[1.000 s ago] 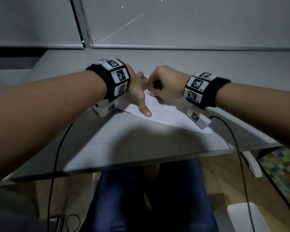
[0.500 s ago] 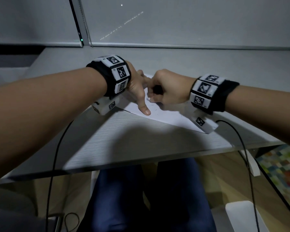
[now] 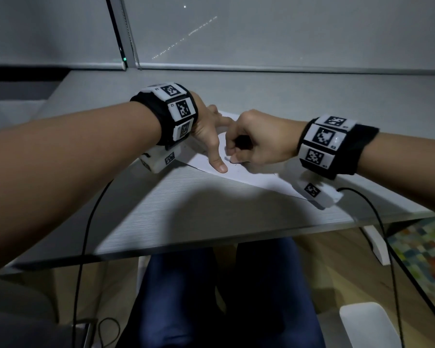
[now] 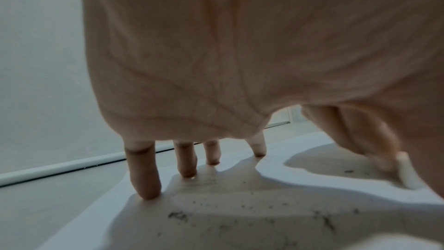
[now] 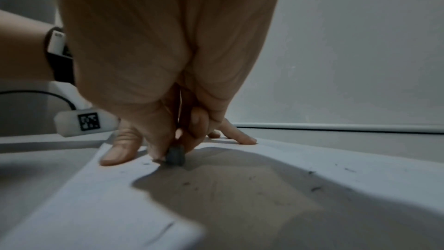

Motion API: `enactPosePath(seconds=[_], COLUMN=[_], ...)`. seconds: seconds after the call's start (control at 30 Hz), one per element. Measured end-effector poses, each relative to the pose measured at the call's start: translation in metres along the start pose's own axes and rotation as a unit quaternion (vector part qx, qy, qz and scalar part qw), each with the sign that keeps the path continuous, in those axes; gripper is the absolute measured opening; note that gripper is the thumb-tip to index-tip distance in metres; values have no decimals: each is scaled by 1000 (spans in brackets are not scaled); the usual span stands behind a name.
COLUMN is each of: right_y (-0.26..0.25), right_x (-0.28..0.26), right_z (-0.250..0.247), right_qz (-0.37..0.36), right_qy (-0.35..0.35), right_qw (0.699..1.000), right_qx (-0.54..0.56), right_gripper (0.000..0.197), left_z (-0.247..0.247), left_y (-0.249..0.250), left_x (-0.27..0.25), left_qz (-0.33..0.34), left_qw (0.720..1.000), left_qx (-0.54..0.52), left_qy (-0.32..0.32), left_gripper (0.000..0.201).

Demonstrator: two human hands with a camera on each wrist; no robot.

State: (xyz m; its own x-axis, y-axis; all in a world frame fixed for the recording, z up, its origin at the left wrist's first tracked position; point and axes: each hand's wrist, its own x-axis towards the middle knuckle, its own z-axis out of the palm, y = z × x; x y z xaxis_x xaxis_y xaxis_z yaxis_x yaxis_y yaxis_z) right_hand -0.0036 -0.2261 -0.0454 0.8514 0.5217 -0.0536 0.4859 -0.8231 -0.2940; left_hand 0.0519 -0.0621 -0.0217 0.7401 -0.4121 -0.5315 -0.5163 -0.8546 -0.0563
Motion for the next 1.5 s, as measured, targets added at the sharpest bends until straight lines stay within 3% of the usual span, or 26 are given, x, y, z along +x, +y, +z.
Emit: enactPosePath(seconds=[0.13, 0.27, 0.47, 0.7, 0.9, 1.13, 1.33, 1.5], right_y=[7, 12, 9, 20, 14, 26, 16, 19], right_x=[12, 20, 1, 27, 4, 28, 10, 24], right_z=[-5, -5, -7, -10, -7, -11, -12, -18], right_qz=[35, 64, 33, 85, 50, 114, 73, 106], right_qy=[34, 59, 1, 67, 15, 77, 13, 41], right_qw=[999, 995, 999, 993, 998, 989, 997, 992], right_qx=[-23, -37, -19, -47, -27, -45, -33, -59], right_gripper=[8, 6, 10, 10, 6, 5, 10, 6], left_z=[0, -2, -3, -4, -5, -6, -7, -7], left_y=[0, 1, 3, 3, 5, 3, 6, 8], left_x=[2, 0, 2, 1, 0, -1, -2, 0], left_qz=[4, -1, -12, -17, -4, -12, -10, -15], left_qw=[1000, 1000, 1000, 999, 999, 999, 999, 998], left_qx=[-1, 24, 25, 28, 52, 37, 50, 53], left_qy=[6, -9, -4, -13, -15, -11, -12, 1], left_gripper=[140, 152, 139, 149, 159, 141, 143, 137])
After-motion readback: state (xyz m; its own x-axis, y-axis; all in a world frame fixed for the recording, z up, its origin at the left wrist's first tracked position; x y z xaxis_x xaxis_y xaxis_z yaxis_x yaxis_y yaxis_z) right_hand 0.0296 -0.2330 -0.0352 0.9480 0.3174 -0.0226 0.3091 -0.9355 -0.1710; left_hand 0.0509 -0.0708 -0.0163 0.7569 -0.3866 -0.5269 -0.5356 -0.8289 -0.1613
